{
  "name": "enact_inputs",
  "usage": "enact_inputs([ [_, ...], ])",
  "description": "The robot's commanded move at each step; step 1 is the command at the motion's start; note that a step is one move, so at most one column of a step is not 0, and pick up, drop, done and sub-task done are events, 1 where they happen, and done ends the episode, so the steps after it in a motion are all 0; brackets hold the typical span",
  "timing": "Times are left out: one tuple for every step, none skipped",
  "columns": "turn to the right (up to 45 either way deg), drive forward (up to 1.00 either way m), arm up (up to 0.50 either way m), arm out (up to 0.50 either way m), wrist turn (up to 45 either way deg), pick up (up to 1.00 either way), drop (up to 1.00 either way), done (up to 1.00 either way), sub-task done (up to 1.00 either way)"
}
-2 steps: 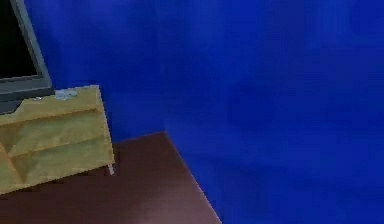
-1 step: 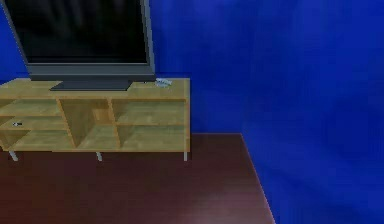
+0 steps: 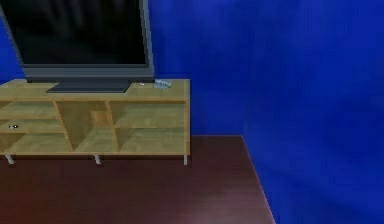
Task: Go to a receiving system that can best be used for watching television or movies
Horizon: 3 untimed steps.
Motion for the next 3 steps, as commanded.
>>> enact_inputs([
  [-21.0, 0.00, 0.00, 0.00, 0.0, 0.00, 0.00, 0.00, 0.00],
  [0.0, 1.00, 0.00, 0.00, 0.0, 0.00, 0.00, 0.00, 0.00],
  [-21.0, 0.00, 0.00, 0.00, 0.0, 0.00, 0.00, 0.00, 0.00],
])
